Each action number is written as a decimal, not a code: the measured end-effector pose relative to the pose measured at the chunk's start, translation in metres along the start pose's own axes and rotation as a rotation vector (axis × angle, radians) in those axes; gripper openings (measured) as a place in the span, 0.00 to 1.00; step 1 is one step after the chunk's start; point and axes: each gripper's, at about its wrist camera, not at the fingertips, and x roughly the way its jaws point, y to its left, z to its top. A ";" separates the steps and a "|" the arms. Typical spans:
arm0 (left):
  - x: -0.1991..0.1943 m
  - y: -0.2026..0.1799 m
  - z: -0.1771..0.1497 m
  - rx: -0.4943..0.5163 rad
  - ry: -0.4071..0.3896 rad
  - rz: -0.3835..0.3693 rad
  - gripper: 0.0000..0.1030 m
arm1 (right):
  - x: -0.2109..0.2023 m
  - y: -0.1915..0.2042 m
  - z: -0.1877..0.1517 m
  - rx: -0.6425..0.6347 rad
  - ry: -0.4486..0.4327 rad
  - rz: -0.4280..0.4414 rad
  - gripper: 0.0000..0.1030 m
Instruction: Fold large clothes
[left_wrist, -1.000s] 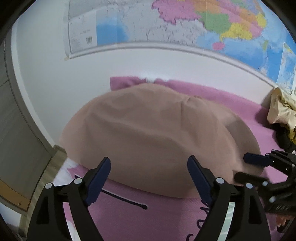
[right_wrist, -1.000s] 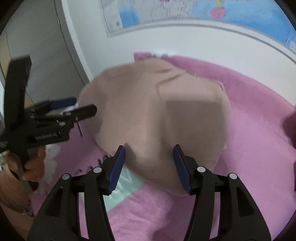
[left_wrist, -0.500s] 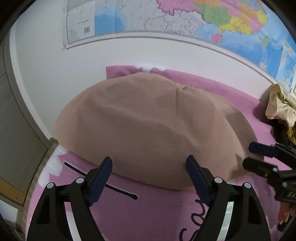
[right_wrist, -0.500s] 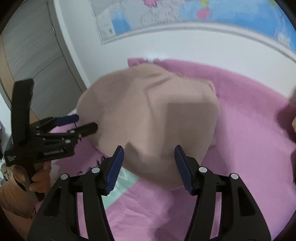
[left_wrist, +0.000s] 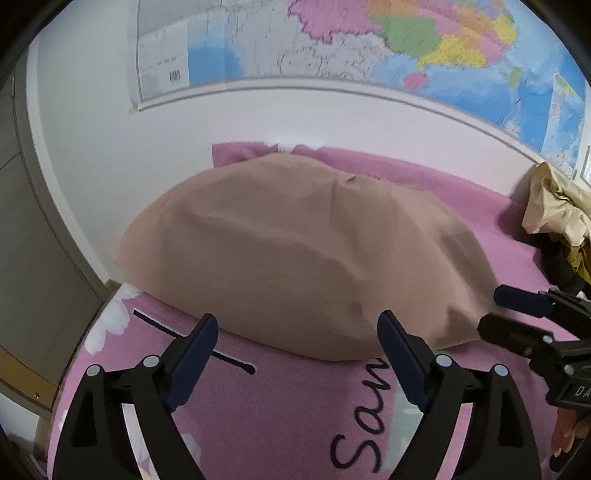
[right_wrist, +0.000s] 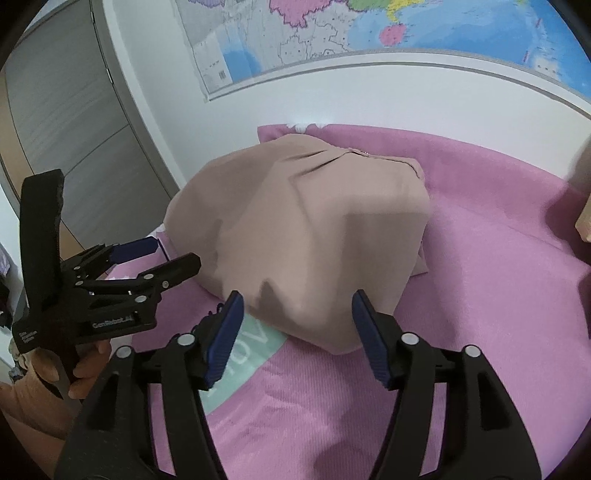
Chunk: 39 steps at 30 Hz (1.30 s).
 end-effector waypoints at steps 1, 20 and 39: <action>-0.003 -0.001 0.000 0.001 -0.007 0.010 0.87 | -0.002 0.001 -0.002 0.000 -0.006 -0.005 0.60; -0.050 -0.018 -0.017 -0.024 -0.068 0.060 0.93 | -0.046 0.022 -0.027 -0.031 -0.116 -0.046 0.94; -0.088 -0.031 -0.034 -0.044 -0.109 0.110 0.93 | -0.084 0.037 -0.051 -0.040 -0.157 -0.058 0.94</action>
